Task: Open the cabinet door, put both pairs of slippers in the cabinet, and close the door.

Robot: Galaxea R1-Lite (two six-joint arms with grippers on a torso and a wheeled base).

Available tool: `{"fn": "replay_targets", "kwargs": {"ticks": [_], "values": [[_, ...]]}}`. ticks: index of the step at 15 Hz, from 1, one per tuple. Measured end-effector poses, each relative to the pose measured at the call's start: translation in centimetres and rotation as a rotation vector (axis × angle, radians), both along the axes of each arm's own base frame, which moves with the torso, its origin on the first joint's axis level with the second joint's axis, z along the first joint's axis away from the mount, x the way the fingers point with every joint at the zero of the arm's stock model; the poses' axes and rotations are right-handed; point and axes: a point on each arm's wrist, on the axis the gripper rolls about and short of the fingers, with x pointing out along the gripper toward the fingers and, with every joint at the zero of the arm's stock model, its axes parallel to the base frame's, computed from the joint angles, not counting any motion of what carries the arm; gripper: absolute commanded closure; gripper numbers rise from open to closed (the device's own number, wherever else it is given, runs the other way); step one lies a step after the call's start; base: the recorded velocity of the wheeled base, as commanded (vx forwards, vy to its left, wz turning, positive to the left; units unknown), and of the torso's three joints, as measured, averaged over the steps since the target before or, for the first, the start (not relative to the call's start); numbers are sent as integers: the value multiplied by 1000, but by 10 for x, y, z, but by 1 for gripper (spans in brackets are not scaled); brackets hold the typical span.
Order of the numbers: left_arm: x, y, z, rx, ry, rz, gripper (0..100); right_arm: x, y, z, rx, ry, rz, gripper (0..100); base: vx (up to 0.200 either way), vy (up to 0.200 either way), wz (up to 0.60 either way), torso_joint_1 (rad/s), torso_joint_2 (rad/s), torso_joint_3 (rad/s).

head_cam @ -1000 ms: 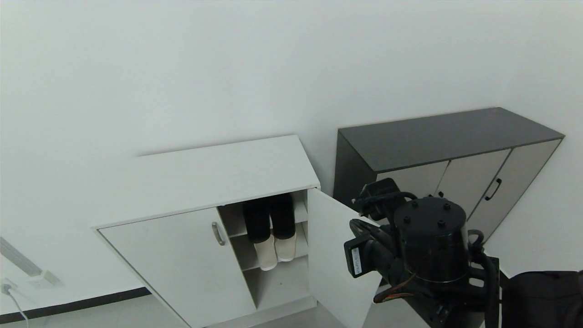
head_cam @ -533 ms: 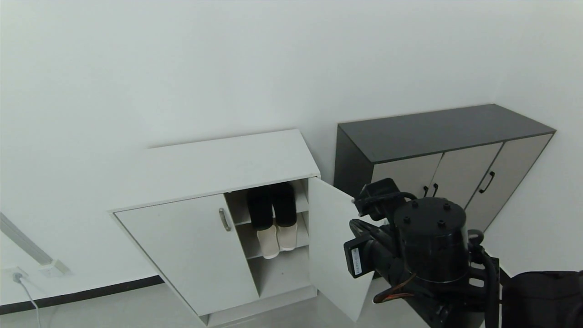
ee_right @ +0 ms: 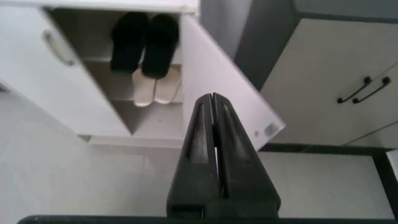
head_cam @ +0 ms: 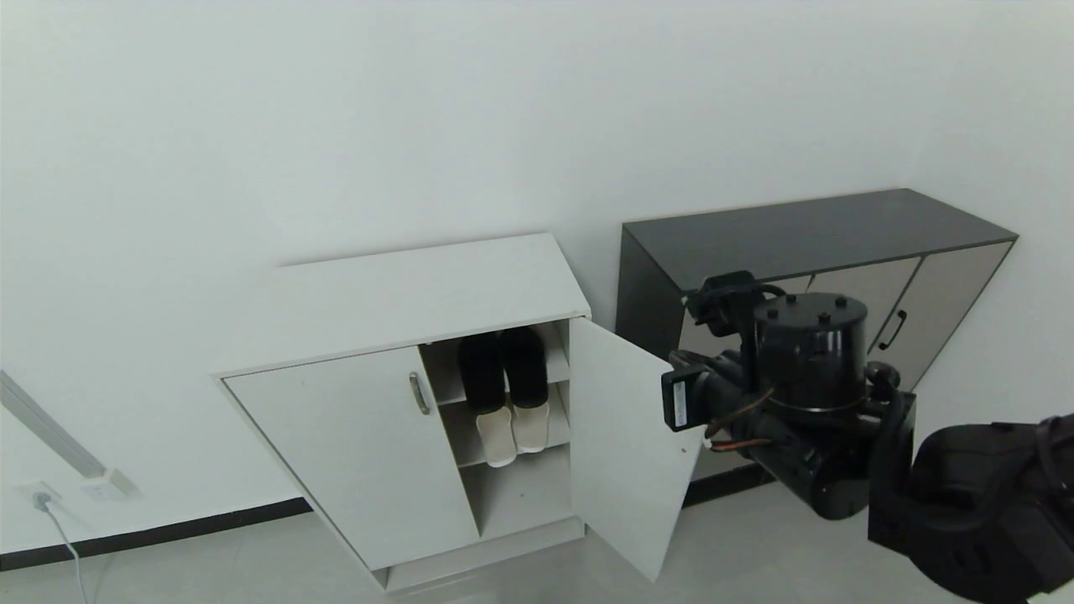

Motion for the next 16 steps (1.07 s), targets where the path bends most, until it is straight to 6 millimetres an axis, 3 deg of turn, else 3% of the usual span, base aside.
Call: {"fn": "replay_targets", "kwargs": {"ticks": [4,8,16], "values": [[0,0,0,0,0,0,100,45,-19,14,20,1,-102,100,0,0,0,0,0,0],[0,0,0,0,0,0,100,83,-29,11,35,-7,-153,100,0,0,0,0,0,0],[0,0,0,0,0,-2,100,119,-29,-21,30,45,-167,100,0,0,0,0,0,0]]}}
